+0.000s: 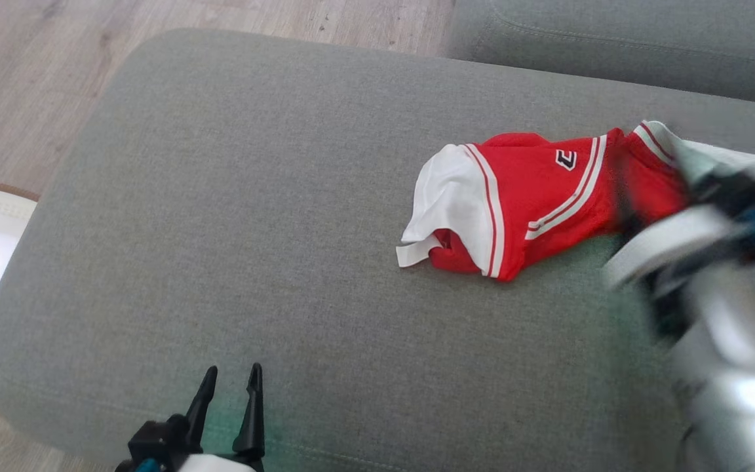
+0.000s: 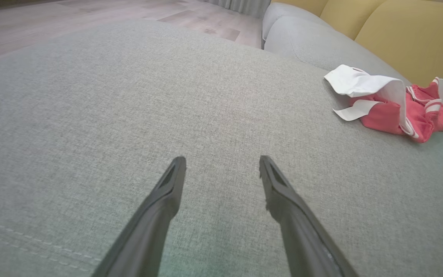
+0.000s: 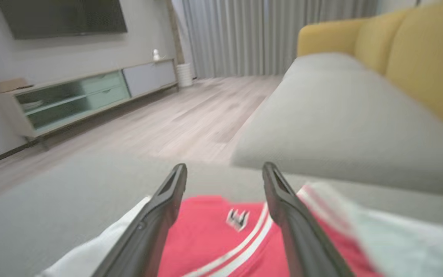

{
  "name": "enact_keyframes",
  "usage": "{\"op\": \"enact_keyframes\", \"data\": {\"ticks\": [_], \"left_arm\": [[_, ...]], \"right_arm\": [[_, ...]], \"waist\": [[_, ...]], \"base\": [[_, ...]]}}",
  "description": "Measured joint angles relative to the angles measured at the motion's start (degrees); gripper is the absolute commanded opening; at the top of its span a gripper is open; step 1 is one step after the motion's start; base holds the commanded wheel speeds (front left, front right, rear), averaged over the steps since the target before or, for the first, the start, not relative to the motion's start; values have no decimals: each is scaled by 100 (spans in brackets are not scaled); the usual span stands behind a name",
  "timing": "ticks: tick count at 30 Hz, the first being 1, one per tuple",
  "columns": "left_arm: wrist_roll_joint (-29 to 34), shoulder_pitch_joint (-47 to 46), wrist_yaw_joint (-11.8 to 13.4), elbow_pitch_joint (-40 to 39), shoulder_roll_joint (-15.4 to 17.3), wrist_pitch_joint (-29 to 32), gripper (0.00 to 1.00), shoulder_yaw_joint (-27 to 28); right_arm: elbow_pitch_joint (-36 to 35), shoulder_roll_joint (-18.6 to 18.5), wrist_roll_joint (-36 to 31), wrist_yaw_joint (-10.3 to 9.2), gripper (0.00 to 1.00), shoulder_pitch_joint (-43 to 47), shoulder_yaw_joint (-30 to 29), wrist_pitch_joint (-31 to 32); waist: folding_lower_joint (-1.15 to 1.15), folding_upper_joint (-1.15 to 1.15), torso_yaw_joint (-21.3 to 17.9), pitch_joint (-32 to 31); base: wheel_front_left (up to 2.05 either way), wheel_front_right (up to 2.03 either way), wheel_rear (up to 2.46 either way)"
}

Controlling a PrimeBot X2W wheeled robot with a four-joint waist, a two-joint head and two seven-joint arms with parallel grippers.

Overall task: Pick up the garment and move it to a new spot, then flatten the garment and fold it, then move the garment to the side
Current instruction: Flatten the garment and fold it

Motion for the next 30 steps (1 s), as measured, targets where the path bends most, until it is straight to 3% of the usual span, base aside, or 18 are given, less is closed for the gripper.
{"op": "enact_keyframes", "data": {"ticks": [4, 8, 13, 21, 24, 30], "left_arm": [[-1, 0, 0, 3, -1, 0, 100, -43], [-16, 0, -1, 7, 0, -1, 100, -121], [-16, 0, -1, 8, 0, 0, 100, -138], [-16, -5, -2, 4, -1, 0, 100, -153], [-16, -8, -2, 2, -1, 0, 100, -162], [-18, -13, -2, 4, -1, 0, 100, -170]], "right_arm": [[119, 505, 367, 0, 100, 603, 722, 1], [491, 783, 633, 0, 100, 814, 947, 3], [880, 957, 603, 0, 100, 847, 846, 5], [1307, 1079, 73, 0, 100, 840, 203, 7], [1319, 1087, -52, 0, 92, 840, 67, 7], [1049, 1091, 224, 0, 100, 842, 175, 7]], "waist": [[0, 0, -8, -5], [0, 0, 31, 5], [0, 0, 125, 46], [0, 0, 272, 147], [0, 0, 302, 172], [0, 0, 309, 177]], "base": [[0, 0, 0], [0, 0, 0], [0, 0, 0], [0, 0, 0], [0, 0, 0], [0, 0, 0]]}}
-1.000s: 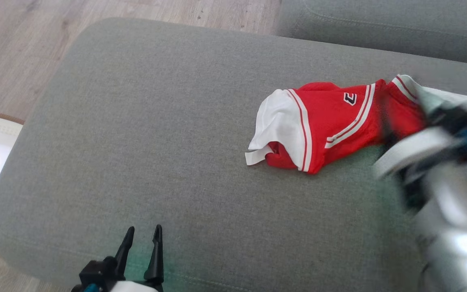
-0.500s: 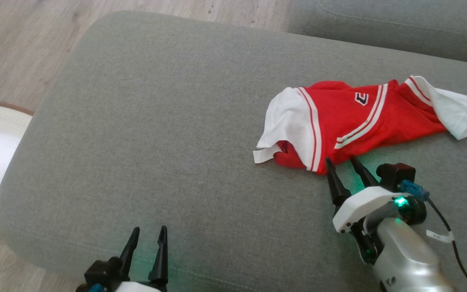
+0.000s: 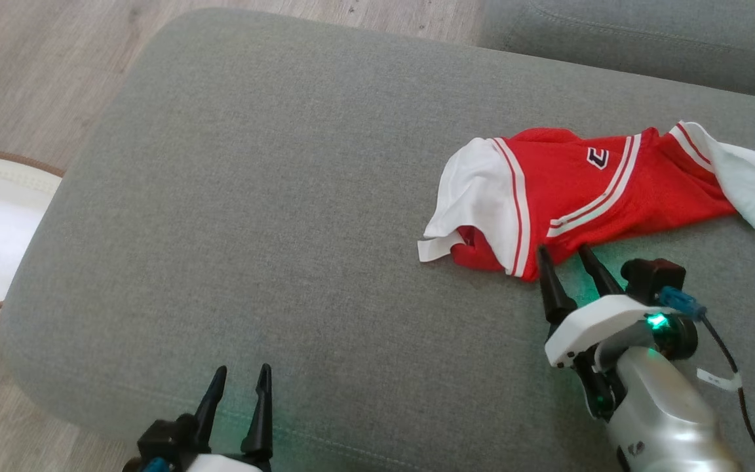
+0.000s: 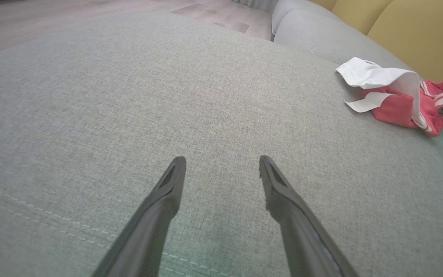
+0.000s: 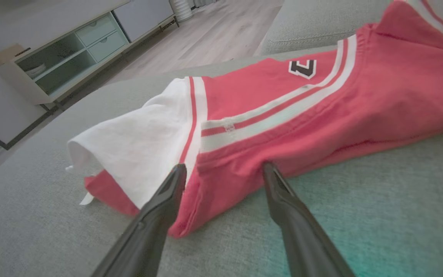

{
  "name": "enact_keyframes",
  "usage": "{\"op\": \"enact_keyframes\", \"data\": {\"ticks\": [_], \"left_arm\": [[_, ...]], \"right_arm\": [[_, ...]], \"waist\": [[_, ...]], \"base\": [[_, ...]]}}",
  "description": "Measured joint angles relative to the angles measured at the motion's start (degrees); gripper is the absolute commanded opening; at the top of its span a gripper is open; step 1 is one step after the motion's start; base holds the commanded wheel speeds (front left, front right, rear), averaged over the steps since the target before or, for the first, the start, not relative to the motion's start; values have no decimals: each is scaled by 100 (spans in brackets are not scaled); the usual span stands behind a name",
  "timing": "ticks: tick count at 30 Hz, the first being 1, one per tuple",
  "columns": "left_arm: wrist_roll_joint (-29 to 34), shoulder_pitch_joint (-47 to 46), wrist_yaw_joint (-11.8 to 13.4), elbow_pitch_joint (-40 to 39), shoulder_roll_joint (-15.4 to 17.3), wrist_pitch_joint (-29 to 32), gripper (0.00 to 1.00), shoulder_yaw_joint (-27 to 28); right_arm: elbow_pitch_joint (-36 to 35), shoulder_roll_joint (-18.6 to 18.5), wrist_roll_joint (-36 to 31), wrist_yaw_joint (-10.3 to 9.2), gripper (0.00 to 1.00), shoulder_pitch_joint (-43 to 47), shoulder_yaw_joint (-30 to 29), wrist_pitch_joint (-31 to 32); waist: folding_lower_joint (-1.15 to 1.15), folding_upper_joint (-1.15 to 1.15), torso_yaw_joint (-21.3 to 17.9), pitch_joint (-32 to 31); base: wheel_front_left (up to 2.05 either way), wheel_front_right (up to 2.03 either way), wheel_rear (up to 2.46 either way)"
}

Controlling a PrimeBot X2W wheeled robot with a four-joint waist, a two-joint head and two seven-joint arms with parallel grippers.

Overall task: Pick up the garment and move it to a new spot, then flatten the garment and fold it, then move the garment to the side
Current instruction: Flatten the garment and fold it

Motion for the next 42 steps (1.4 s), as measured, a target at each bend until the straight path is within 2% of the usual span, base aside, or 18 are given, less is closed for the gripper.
{"op": "enact_keyframes", "data": {"ticks": [7, 9, 10, 12, 15, 17, 19, 20, 25, 33, 42], "left_arm": [[-13, -36, -1, 3, 0, 0, 100, -68], [-40, -46, -1, 8, 0, 0, 100, -120], [-40, -49, -1, 13, 0, 0, 100, -138], [-41, -63, -36, 27, 0, 0, 100, -156], [-41, -109, -42, 38, 0, 0, 100, -162], [-42, -110, -42, 43, 0, 0, 100, -162], [-42, -110, -42, 48, 0, 0, 100, -158], [-43, -110, -42, 51, 0, 0, 100, -157], [-83, -102, -42, 57, 1, 0, 100, -129], [-101, -86, -42, 34, 1, 0, 100, -104], [-100, -63, -42, -20, 1, -1, 100, -112]], "right_arm": [[-45, 4, 75, 0, 99, 4, 81, 0], [23, 4, 74, 0, 91, 2, 71, 0], [79, 4, 73, 0, 91, -1, 66, 0], [185, 4, 64, 0, 74, -2, 41, 0], [290, 4, 64, 0, 61, -36, -11, 0], [347, 5, 65, 0, 59, -100, -45, 0], [353, 5, 65, 0, 33, -146, -92, 0], [369, 5, 65, 0, 0, -161, -107, 0], [331, 22, 65, 0, 0, -168, -308, 0], [120, 35, -241, 0, 0, 65, -793, 0], [-510, 59, -577, 0, 0, 448, -2050, 0]], "waist": [[0, 0, -25, -34], [0, 0, -14, -37], [0, 0, -6, -37], [0, 0, 21, -32], [0, 0, 64, -17], [0, 0, 86, -3], [0, 0, 100, 5], [0, 0, 100, 3], [0, 0, 24, -59], [0, 0, -303, -194], [0, 0, -701, -431]], "base": [[0, 0, 0], [0, 0, 0], [0, 0, 0], [0, 0, 0], [0, 0, 0], [0, 0, 0], [0, 0, 0], [0, 0, 0], [0, 0, 0], [0, 0, 0], [0, 0, 0]]}}
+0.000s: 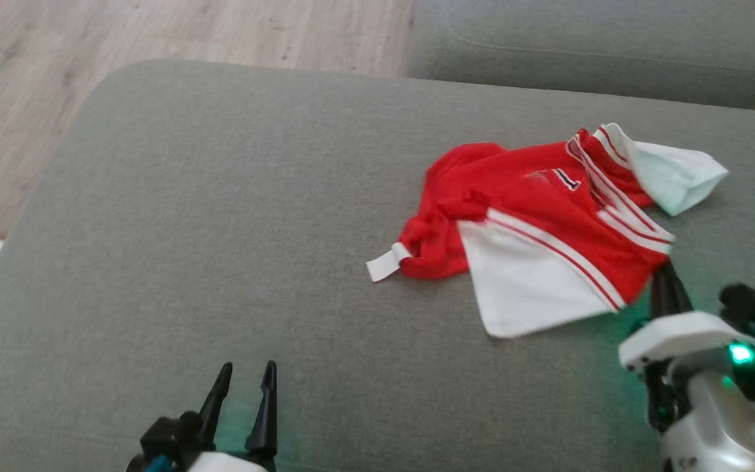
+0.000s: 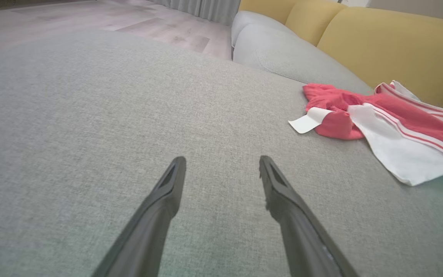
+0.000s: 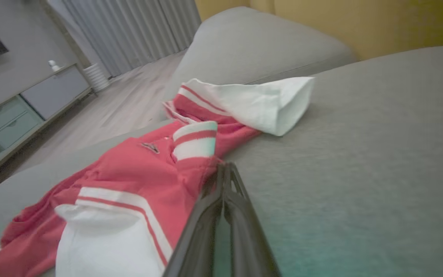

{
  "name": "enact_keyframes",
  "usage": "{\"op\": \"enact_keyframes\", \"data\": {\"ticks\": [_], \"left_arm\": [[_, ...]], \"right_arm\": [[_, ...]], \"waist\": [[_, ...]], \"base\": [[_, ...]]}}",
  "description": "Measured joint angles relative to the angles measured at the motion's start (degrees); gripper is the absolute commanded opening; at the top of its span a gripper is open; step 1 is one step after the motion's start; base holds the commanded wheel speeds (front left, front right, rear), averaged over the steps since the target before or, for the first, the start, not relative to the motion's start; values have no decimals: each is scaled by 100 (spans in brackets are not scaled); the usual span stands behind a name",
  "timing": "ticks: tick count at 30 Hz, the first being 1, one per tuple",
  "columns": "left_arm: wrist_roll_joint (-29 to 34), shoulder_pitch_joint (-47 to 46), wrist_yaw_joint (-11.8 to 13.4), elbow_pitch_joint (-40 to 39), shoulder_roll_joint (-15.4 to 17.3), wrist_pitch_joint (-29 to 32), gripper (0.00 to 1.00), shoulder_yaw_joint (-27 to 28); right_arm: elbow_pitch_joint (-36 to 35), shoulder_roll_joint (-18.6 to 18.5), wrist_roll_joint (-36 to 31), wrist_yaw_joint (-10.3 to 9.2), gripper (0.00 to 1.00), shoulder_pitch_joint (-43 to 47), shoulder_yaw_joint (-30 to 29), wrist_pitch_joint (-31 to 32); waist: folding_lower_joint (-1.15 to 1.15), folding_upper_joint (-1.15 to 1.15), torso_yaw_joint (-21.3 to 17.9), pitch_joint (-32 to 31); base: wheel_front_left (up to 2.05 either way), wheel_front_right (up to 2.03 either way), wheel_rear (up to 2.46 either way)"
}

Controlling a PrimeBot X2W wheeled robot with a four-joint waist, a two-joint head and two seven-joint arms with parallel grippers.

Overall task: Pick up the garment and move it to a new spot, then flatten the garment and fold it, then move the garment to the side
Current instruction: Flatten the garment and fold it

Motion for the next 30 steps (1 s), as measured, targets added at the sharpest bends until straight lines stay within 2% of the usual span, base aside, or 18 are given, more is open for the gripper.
{"op": "enact_keyframes", "data": {"ticks": [6, 7, 8, 9, 13, 20, 26, 30], "left_arm": [[-3, 121, 0, -38, 2, 1, 100, 31], [-37, 114, 0, -51, 1, 0, 100, 26], [-63, 101, 0, -62, 1, 0, 100, 15], [-97, 81, 0, -70, 2, 0, 100, 5], [-197, -110, 0, -77, -1, 0, 100, -46], [-216, -1251, 0, 153, -7, 0, 100, -152], [-74, -2613, 0, 958, 21, 0, 100, -921], [-109, -3174, -1, 1574, 96, 0, 100, -1386]], "right_arm": [[-152, -25, -258, 0, 0, 346, -704, 0], [-191, -42, -332, 0, 34, 346, -799, 0], [-257, -59, -422, 0, 82, 344, -912, 0], [-342, -68, -488, 0, 100, 338, -1025, 0], [-801, -69, -847, 0, 100, 330, -1098, 0], [-1304, 38, -909, 0, 100, 298, -412, 0], [-1443, 58, -489, 0, 100, 241, 316, 0], [-1467, 58, -348, 0, 100, 138, 580, 0]], "waist": [[0, 0, -340, -58], [0, 0, -397, -57], [0, 0, -455, -50], [0, 0, -515, -37], [0, 0, -742, 63], [1, 0, -1065, 434], [2, 0, -1333, 807], [2, 0, -1528, 970]], "base": [[0, 0, 0], [0, 0, 0], [0, 0, 0], [0, 0, 0], [0, 0, 0], [0, 0, 0], [0, 0, 0], [0, 0, 0]]}}
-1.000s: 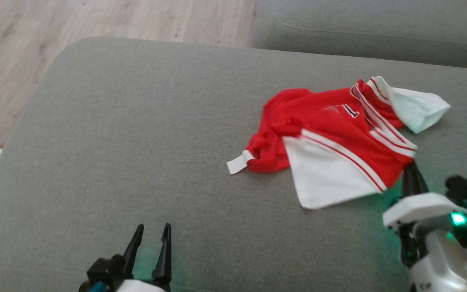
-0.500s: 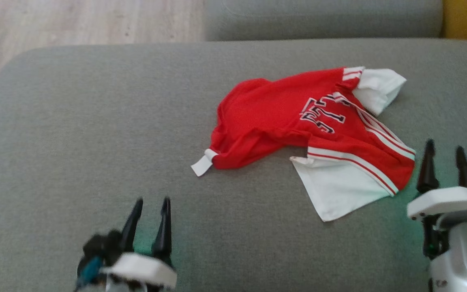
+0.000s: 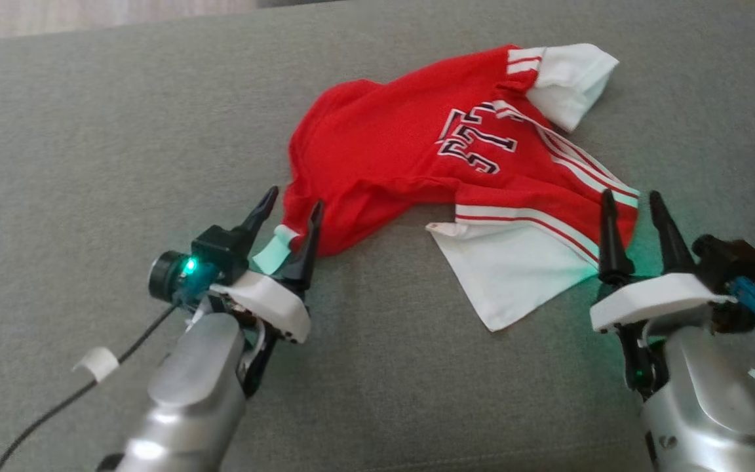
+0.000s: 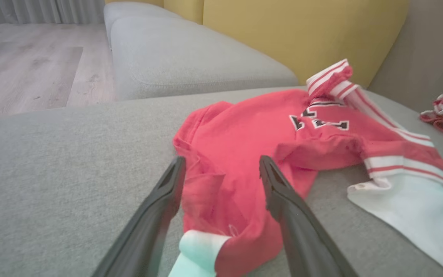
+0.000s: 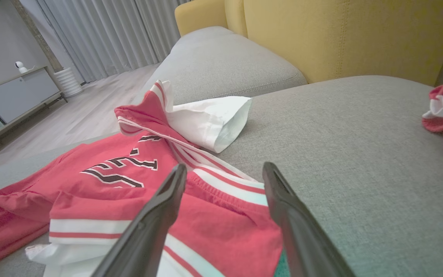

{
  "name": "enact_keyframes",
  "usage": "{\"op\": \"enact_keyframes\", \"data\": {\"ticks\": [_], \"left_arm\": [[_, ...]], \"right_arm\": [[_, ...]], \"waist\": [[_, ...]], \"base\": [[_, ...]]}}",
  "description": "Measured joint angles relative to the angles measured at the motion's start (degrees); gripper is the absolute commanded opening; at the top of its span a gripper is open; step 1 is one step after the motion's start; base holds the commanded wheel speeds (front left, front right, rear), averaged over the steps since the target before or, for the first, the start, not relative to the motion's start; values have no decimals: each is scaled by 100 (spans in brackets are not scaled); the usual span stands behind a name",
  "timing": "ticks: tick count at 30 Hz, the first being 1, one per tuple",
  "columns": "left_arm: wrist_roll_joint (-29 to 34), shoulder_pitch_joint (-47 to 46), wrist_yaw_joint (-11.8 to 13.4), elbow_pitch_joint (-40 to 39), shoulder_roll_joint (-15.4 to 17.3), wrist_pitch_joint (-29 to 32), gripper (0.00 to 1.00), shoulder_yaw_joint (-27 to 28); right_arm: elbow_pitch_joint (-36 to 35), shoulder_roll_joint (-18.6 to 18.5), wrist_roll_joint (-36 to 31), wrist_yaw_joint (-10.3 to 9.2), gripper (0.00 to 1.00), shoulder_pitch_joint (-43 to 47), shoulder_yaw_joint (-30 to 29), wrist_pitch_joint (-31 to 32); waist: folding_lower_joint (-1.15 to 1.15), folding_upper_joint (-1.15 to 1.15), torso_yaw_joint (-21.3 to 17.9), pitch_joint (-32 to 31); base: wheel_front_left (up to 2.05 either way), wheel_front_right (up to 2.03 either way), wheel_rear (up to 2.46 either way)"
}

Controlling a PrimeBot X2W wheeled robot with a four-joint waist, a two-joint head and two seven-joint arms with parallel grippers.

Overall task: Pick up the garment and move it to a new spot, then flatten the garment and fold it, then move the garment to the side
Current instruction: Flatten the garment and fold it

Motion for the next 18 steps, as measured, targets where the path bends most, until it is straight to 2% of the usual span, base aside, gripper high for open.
{"op": "enact_keyframes", "data": {"ticks": [5, 8, 9, 10, 11, 15, 18], "left_arm": [[-101, -353, 0, 1026, 120, 0, 100, -265], [-197, -431, 0, 1256, 112, 0, 100, -344], [-252, -451, 0, 1298, 105, 0, 50, -365], [-307, -470, 0, 1326, 99, 0, 22, -380], [-349, -484, 0, 1316, 100, 0, 0, -374], [-382, -489, 0, 1006, 115, 0, 0, -194], [-320, -397, 3, 524, 109, 0, 0, 138]], "right_arm": [[-3, 0, 96, 0, 100, -37, 170, 0], [2, 0, 134, 0, 100, -37, 231, 0], [10, 0, 144, 0, 100, -37, 245, 0], [14, 0, 144, 0, 100, -37, 256, 0], [18, 0, 154, 0, 100, -37, 270, 0], [36, 0, 202, 0, 100, -36, 332, 0], [69, 0, 236, 0, 100, -23, 339, 0]], "waist": [[0, 0, -163, 88], [-1, 0, -194, 98], [-1, 0, -199, 93], [-1, 0, -203, 88], [-1, 0, -204, 80], [-1, 0, -174, 10], [-1, 0, -92, -81]], "base": [[0, 0, 0], [0, 0, 0], [0, 0, 0], [0, 0, 0], [0, 0, 0], [0, 0, 0], [0, 0, 0]]}}
